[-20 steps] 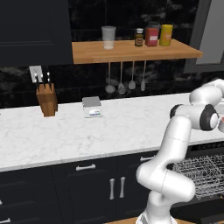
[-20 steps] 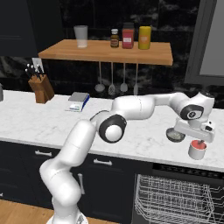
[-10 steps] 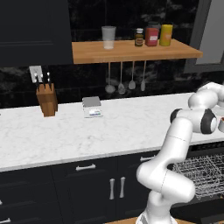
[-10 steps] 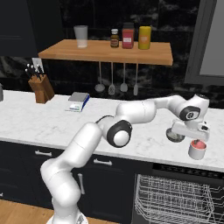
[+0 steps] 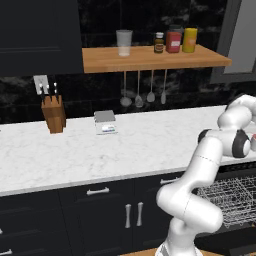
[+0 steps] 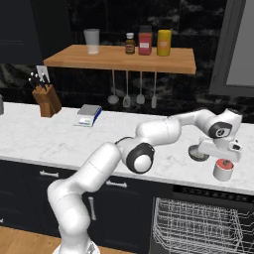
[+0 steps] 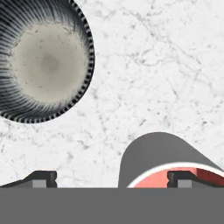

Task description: Pick up the cup and bowl from the counter, place them in the dishwasher, and close the dishwasher door.

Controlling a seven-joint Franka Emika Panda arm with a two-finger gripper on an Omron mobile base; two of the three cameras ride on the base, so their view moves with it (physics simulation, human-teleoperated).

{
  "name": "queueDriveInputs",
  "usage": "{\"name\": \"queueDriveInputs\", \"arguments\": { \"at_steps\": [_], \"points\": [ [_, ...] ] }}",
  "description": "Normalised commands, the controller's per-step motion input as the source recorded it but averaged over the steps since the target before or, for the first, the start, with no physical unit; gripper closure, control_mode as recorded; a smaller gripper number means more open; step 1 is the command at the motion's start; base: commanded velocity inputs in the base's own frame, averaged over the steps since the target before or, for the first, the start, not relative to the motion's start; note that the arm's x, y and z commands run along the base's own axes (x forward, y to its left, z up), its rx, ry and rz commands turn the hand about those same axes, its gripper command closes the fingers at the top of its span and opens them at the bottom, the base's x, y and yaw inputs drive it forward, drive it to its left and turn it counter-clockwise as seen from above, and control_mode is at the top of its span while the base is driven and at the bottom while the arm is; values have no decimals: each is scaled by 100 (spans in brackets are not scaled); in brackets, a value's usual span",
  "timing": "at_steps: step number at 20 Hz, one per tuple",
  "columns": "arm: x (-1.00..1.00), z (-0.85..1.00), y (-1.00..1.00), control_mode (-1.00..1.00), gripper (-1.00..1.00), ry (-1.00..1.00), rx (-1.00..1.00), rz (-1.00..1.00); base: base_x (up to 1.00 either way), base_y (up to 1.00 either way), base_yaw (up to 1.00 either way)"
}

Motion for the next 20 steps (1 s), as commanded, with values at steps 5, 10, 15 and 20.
{"name": "queueDriveInputs", "arguments": {
  "at_steps": [5,10,15,20],
  "points": [
    [0,-45,7,-100,-100,3,4,1,0,0,0],
    [0,-48,16,-100,-100,0,5,1,0,0,0],
    [-3,0,10,-100,100,0,0,1,0,0,0],
    [-3,-1,0,-100,100,0,0,0,0,0,0]
  ]
}}
